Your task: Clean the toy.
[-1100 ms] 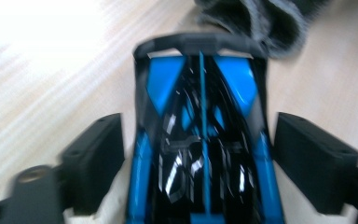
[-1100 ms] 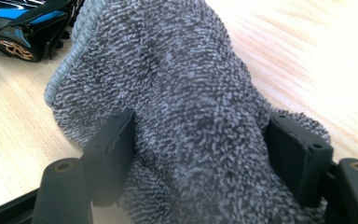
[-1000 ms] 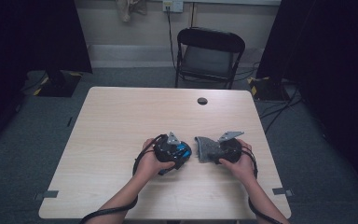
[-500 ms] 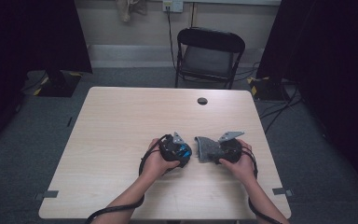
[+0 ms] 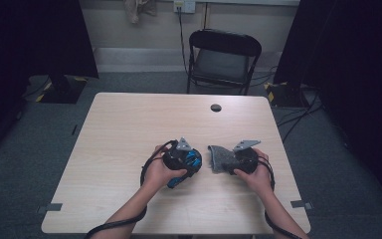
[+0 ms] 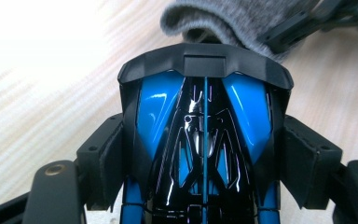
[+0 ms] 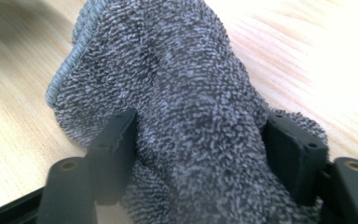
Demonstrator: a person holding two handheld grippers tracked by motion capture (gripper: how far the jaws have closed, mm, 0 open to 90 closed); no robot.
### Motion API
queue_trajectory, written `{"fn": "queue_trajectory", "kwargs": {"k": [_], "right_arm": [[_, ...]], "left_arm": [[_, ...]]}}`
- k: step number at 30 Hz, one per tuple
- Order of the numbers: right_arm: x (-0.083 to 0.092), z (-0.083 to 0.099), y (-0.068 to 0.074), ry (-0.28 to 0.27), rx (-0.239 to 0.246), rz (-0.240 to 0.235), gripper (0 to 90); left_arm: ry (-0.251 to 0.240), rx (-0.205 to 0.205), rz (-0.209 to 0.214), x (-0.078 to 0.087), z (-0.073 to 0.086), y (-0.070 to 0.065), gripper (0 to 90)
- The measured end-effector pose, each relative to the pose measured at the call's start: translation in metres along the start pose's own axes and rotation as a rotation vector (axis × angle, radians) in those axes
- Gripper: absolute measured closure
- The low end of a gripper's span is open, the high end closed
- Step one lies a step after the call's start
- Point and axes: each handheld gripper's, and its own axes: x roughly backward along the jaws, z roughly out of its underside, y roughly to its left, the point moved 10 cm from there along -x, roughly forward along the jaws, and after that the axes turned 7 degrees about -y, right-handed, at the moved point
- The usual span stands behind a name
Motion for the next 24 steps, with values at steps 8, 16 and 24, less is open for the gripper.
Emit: {"fn": "queue_trajectory", "kwargs": {"k": [8,16,24], "right_arm": [[0.003,-0.001,-0.006,0.014,-0.012,0.036,51.8],[0.008,-0.005,-0.01,0.028,-0.093,0.043,69.1],[0.019,-0.033,-0.005,-0.019,-0.112,0.005,71.9]], "left_arm": [[-0.058,0.016,0.03,0.019,-0.017,0.002,25.5],[-0.087,-0.014,0.027,0.03,-0.025,0.008,25.5],[-0.086,-0.012,0.039,0.037,-0.032,0.011,25.5]]}}
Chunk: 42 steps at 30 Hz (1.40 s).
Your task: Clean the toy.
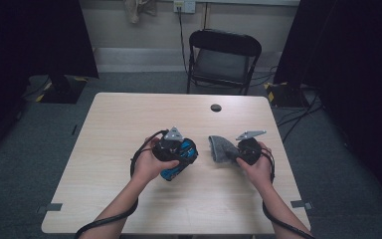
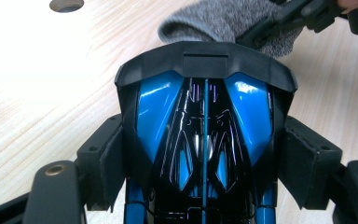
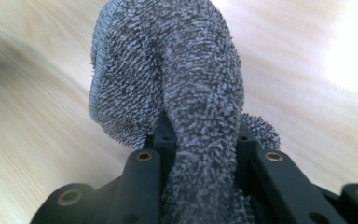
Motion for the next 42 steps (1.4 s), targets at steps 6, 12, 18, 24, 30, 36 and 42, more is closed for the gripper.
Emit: {"fn": "queue_trajectory", "kwargs": {"k": [6,12,18,24,30,36,42], "right_arm": [[0.012,-0.04,0.01,-0.076,-0.016,-0.037,72.2],[0.012,-0.073,0.033,-0.106,0.021,-0.075,72.2],[0.006,-0.075,0.052,-0.089,0.047,-0.127,72.2],[0.008,-0.068,0.058,-0.089,0.068,-0.176,72.5],[0.012,-0.065,0.066,-0.081,0.092,-0.209,72.7],[0.021,-0.055,0.067,-0.07,0.078,-0.244,72.6],[0.024,-0.052,0.039,-0.074,0.003,-0.15,72.7]], "left_arm": [[0.001,-0.016,0.021,0.0,-0.01,-0.004,25.5],[0.006,-0.013,0.043,-0.007,-0.016,-0.01,25.5],[0.006,-0.003,0.027,-0.009,-0.015,-0.006,25.5],[0.019,-0.001,-0.001,-0.008,-0.012,0.005,25.5],[0.021,-0.002,-0.018,-0.008,-0.013,0.01,25.5],[0.018,-0.008,0.0,-0.007,-0.012,0.006,25.5],[0.007,-0.013,0.025,-0.003,-0.017,-0.003,25.5]]}}
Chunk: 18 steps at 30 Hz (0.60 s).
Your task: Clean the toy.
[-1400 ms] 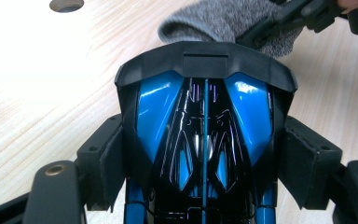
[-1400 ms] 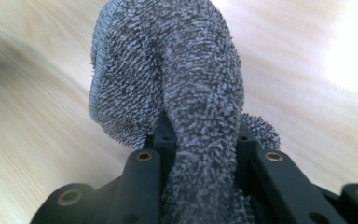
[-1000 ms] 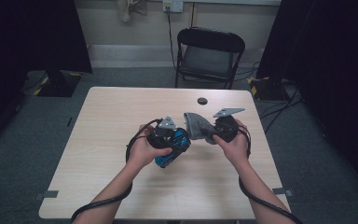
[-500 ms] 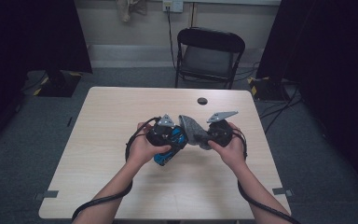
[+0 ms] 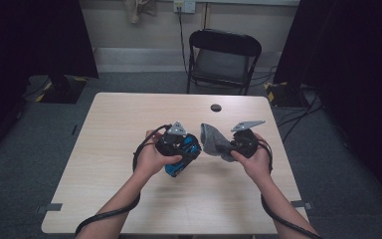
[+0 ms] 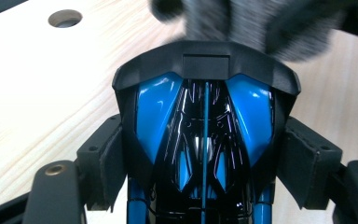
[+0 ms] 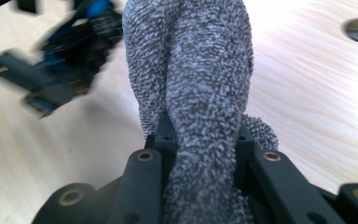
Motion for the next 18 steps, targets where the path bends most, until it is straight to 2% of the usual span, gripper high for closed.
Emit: {"fn": "queue_trajectory", "kwargs": {"k": [2,4,7,8,9,11,18], "right_arm": [[0.001,-0.002,-0.008,-0.005,-0.027,0.02,72.7],[-0.001,-0.007,-0.011,0.006,-0.015,0.045,72.6],[-0.004,-0.015,-0.01,0.0,-0.013,0.05,72.6],[-0.008,-0.025,-0.008,-0.009,-0.009,0.056,72.6],[-0.008,-0.025,-0.008,-0.009,-0.009,0.056,72.6],[-0.015,-0.037,0.002,-0.016,0.001,0.032,72.6],[-0.024,-0.042,0.023,-0.007,0.03,-0.029,72.6]], "left_arm": [[-0.004,-0.012,0.01,0.0,-0.002,-0.005,25.5],[-0.003,-0.012,0.026,-0.002,-0.003,-0.01,25.5],[0.0,-0.017,0.044,-0.006,-0.004,-0.015,25.5],[0.003,-0.022,0.053,-0.008,-0.005,-0.018,25.5],[0.003,-0.022,0.053,-0.008,-0.005,-0.018,25.5],[0.012,-0.028,0.058,-0.012,-0.004,-0.02,25.5],[0.022,-0.012,0.024,-0.012,-0.001,-0.009,25.5]]}}
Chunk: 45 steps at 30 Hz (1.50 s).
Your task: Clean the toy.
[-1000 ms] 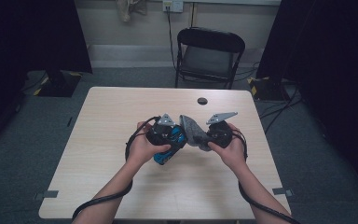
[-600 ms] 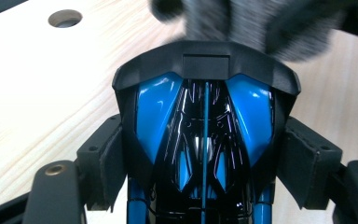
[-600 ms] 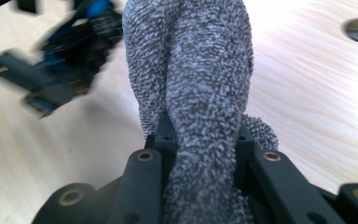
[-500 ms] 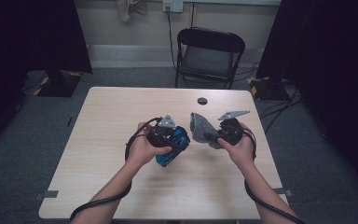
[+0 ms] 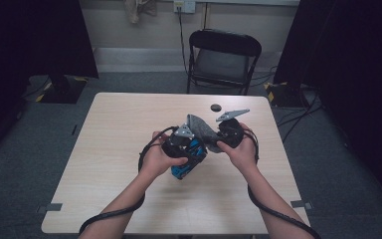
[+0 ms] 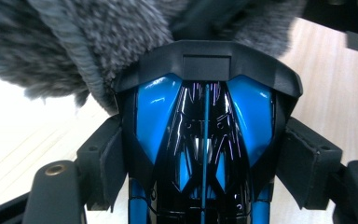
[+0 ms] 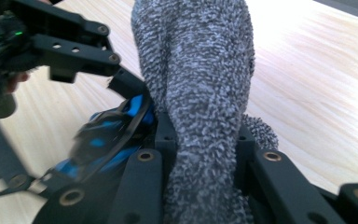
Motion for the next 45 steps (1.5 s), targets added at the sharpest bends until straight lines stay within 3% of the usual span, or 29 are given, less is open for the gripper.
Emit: {"fn": "queue_trajectory", "kwargs": {"k": [10,20,25,29,33,39,40,45], "right_arm": [[0.001,0.004,0.01,-0.007,-0.006,-0.038,72.7],[0.007,0.009,0.017,-0.014,0.005,-0.064,72.7],[0.011,0.012,0.016,-0.008,0.006,-0.058,72.7],[0.013,0.011,0.002,-0.026,-0.025,-0.011,72.7],[0.01,0.003,-0.006,-0.037,-0.054,0.005,72.7],[-0.001,-0.009,0.0,-0.035,-0.038,-0.007,72.7],[-0.005,-0.011,0.007,-0.037,-0.035,-0.028,72.8],[-0.004,-0.01,0.014,-0.035,-0.021,-0.048,72.8]], "left_arm": [[0.0,0.029,-0.054,0.006,0.008,0.017,25.5],[0.014,0.03,-0.099,0.013,0.01,0.031,25.5],[0.01,0.04,-0.095,0.016,0.01,0.032,25.5],[-0.002,0.029,-0.075,0.02,0.005,0.025,25.5],[-0.014,0.017,-0.047,0.02,-0.002,0.016,25.5],[-0.014,0.018,-0.017,0.014,-0.003,0.008,25.5],[-0.01,0.015,-0.024,0.014,-0.002,0.009,25.5],[0.008,0.024,-0.058,0.015,0.005,0.021,25.5]]}}
